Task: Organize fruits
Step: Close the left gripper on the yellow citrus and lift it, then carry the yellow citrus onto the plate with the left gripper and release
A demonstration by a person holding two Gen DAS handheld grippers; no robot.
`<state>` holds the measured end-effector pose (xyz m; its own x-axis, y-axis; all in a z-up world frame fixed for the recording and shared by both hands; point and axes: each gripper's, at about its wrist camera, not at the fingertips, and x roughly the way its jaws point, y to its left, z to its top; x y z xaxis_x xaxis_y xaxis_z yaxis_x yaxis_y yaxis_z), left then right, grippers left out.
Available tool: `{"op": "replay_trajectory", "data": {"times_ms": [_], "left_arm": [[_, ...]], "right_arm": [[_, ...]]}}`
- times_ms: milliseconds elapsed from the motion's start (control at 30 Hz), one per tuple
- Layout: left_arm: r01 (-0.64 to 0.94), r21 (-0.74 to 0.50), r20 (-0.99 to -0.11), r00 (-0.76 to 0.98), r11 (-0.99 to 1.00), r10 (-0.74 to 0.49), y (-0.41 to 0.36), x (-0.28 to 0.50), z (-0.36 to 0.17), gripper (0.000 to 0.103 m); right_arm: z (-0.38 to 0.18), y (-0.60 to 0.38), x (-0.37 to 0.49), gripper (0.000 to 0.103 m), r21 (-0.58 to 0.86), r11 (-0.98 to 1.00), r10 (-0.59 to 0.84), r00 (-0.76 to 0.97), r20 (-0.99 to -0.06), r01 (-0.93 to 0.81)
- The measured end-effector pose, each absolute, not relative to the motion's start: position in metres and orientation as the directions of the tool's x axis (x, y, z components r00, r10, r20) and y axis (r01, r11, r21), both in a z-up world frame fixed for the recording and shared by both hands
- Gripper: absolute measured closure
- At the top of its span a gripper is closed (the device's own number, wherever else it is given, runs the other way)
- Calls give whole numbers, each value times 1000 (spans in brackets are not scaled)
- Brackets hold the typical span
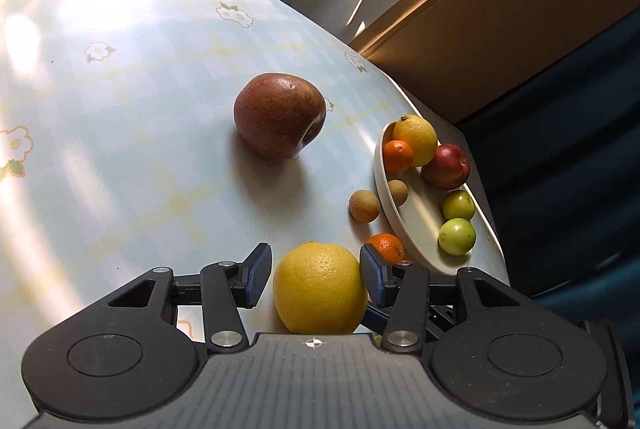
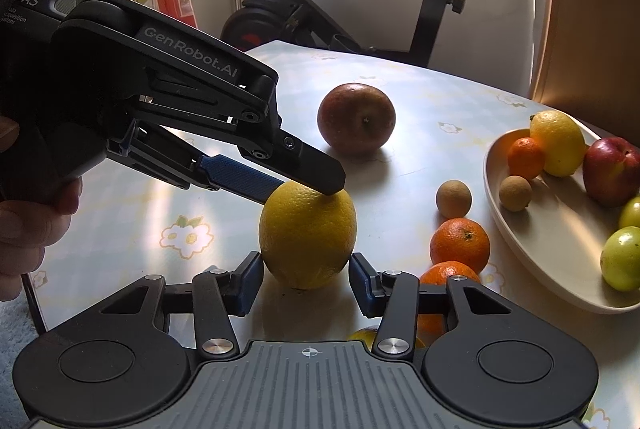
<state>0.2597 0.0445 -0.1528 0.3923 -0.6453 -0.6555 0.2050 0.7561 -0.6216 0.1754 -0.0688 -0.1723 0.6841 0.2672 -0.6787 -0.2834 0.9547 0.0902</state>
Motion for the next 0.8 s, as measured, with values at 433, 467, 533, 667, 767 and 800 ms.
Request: {"op": "replay_trajectory", "data": {"times_ms": [433, 467, 533, 667, 767, 800], "left_arm": [[293, -588, -640, 401, 754, -655, 9, 271, -113, 55], [311, -578, -639, 403, 755, -655, 1, 272, -108, 55], [345, -558, -638, 403, 755, -656, -15, 276, -100, 55], [391, -540, -638, 387, 745, -666, -50, 289, -89, 55], [419, -534, -642, 365, 734, -675, -75, 301, -87, 55], [431, -530, -647, 351, 731, -676, -85, 306, -88, 55]], "right_arm": [[-139, -108, 167, 60, 105, 970, 239, 778, -582, -219], [-136, -113, 167, 60, 104, 972, 231, 785, -575, -209], [-131, -126, 168, 60, 102, 976, 217, 795, -567, -193], [-123, -159, 175, 60, 98, 983, 185, 809, -558, -157], [-124, -184, 183, 60, 85, 988, 153, 808, -568, -127], [-125, -191, 186, 60, 85, 990, 144, 805, -575, -117]]}}
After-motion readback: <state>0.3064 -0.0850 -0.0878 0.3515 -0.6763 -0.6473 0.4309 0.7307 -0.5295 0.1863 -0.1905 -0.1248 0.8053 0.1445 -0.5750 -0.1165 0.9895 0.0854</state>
